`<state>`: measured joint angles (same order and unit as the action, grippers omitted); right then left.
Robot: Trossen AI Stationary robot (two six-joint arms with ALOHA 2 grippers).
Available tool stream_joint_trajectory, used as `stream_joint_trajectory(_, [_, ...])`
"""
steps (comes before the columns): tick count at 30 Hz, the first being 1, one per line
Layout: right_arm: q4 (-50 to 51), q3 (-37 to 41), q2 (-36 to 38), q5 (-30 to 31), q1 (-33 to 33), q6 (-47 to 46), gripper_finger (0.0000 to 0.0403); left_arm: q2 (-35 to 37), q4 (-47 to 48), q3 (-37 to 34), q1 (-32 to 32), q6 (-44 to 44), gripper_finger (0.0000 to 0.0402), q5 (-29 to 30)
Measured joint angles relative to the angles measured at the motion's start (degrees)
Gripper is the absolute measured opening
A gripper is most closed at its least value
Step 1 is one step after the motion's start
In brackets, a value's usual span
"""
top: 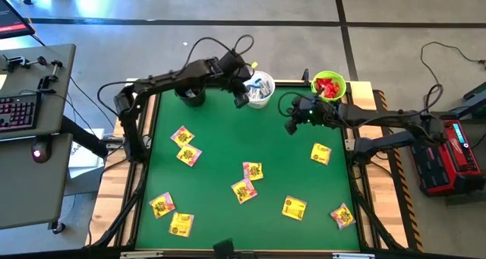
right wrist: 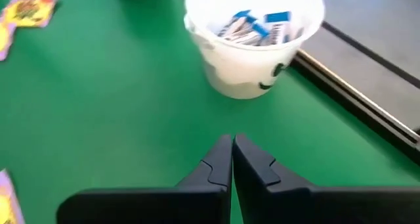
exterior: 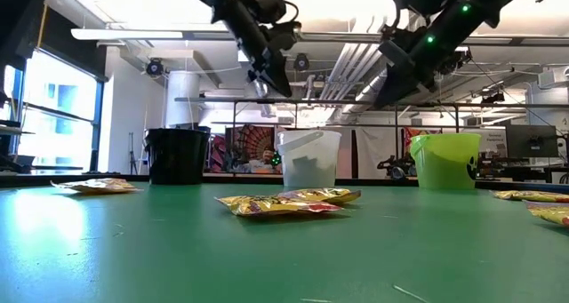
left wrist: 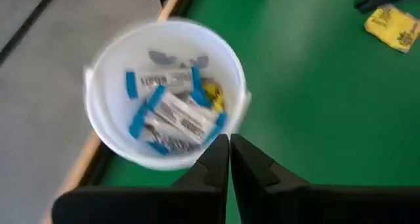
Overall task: Sort candy by brand, put in halloween buckets
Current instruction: Put the yellow candy into the black bucket
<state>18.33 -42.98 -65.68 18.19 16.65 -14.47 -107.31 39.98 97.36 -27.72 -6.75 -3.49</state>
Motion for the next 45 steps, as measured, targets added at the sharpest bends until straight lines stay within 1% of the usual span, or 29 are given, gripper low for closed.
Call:
stream_joint_trajectory(3, [-0.65,0.0,-0.08,-4.41,1.92,3.23,0.0002,1.99,1.21,-3.69,0.78,3.53,0.0002,0.45])
stream_joint_trajectory(8, [-2.07,0.0,-0.08,-8.87,3.57,8.03,0.0,8.49,-0.63,-13.91,3.02,10.49,0.0,6.74])
stream_joint_trajectory(11, [-3.11,0.0,-0.08,-10.82,4.0,9.08,0.0,13.6,-1.2,-21.02,4.86,13.81,0.0,8.49])
stream_joint_trajectory(15, [-4.25,0.0,-0.21,-11.29,4.0,9.37,0.0,21.39,-1.09,-29.58,6.79,15.94,0.0,8.72])
stream_joint_trajectory(18, [-4.88,0.0,-0.66,-11.41,4.0,8.33,0.0,27.37,-0.02,-35.24,7.49,15.18,0.0,8.66])
stream_joint_trajectory(22, [-4.21,0.0,-0.82,-15.51,3.91,4.12,0.0,35.34,4.34,-40.1,7.64,13.47,0.0,6.31])
stream_joint_trajectory(24, [-4.27,0.0,-0.82,-14.21,3.63,1.69,0.0,38.73,8.49,-41.53,7.64,12.14,0.0,5.27])
stream_joint_trajectory(26, [-4.28,0.0,-0.82,-9.19,3.11,0.82,0.0001,41.75,12.53,-42.47,7.89,10.9,0.0,4.72])
stream_joint_trajectory(28, [-4.32,0.0,-0.82,-4.33,2.74,0.4,0.0006,44.1,16.45,-43.71,7.9,10.69,0.0,2.35])
stream_joint_trajectory(29, [-4.43,0.0,-0.82,-3.26,2.77,0.4,0.0009,45.13,18.14,-44.55,7.88,10.7,0.0,0.75])
stream_joint_trajectory(32, [-4.72,0.0,-0.82,-2.77,3.35,0.36,0.0024,47.63,21.42,-47.29,8.14,12.26,0.0001,-1.45])
stream_joint_trajectory(35, [-4.68,0.0,-0.82,-3.23,3.63,0.39,0.0043,49.06,22.62,-50.27,8.75,12.36,0.0014,-2.7])
stream_joint_trajectory(38, [-4.57,0.0,-0.82,-3.38,3.63,0.54,0.0061,49.17,22.24,-53.07,9.62,12.63,0.0041,-4.99])
stream_joint_trajectory(40, [-4.42,0.0,-0.82,-3.65,3.63,0.53,0.0068,48.79,22.07,-55.5,10.36,13.62,0.0063,-5.51])
stream_joint_trajectory(42, [-4.29,0.0,-0.82,-4.22,3.63,1.04,0.0072,48.26,19.8,-58.19,10.71,15.96,0.0086,-7.49])
stream_joint_trajectory(43, [-4.28,0.0,-0.82,-4.79,3.63,1.39,0.0073,47.76,20.02,-58.95,10.74,16.99,0.0097,-8.78])
stream_joint_trajectory(45, [-4.24,0.0,-0.82,-4.98,3.63,1.71,0.0074,46.33,20.42,-59.26,10.74,18.62,0.0116,-9.42])
